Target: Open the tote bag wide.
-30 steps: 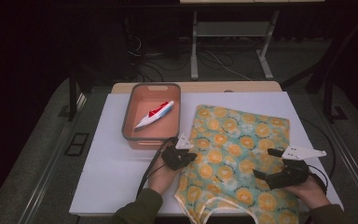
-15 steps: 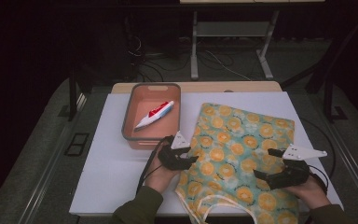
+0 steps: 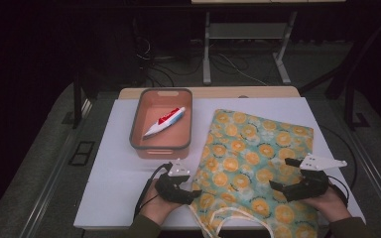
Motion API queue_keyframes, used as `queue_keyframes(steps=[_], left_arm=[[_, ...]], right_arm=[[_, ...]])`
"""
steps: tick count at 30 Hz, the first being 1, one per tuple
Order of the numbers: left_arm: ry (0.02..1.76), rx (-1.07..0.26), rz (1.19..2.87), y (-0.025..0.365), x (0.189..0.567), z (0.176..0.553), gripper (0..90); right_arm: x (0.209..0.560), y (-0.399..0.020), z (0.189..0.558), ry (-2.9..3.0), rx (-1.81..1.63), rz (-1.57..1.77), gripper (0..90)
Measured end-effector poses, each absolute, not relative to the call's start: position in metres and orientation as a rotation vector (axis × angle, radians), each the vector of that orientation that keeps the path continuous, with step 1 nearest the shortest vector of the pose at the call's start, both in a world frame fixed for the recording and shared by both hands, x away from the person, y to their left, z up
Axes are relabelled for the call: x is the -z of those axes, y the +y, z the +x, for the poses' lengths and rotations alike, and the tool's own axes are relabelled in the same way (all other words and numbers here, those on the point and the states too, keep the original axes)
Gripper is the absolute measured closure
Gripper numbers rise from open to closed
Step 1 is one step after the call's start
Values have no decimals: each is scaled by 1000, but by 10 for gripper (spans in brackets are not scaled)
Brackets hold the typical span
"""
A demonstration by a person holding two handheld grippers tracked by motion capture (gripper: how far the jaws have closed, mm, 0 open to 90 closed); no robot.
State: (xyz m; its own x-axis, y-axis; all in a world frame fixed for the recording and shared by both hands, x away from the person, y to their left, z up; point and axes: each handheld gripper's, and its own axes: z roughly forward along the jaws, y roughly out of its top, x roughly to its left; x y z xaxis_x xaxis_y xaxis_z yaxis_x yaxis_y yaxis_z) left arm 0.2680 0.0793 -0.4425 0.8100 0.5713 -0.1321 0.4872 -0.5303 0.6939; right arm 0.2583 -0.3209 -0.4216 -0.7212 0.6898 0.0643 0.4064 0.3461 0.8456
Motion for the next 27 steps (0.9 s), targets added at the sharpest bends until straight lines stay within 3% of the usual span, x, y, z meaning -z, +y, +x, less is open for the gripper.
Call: queue_keyframes(steps=[4,5,7,10,11,13,14,16,21,27], left_arm=[[720,-160,2283,74,446,266,374],[695,-184,2300,72,445,264,464],[668,-221,2320,70,445,263,496],[653,-209,2320,69,445,263,671],[645,-200,2320,69,445,263,671],[641,-188,2317,69,445,264,811],[638,-180,2315,69,445,264,811],[638,-159,2315,69,445,266,895],[667,-153,2295,69,442,270,897],[701,-264,2241,62,431,298,897]], right_arm=[[422,-321,259,2309,-1318,977,5],[422,-321,259,2309,-1319,976,5],[422,-321,259,2309,-1318,975,5],[422,-320,259,2312,-1314,974,5],[422,-320,259,2312,-1314,974,5],[422,-320,259,2311,-1314,974,5],[422,-320,259,2311,-1314,974,5],[422,-320,259,2310,-1314,976,5],[422,-321,259,2308,-1317,980,5],[422,-321,260,2305,-1319,983,5]])
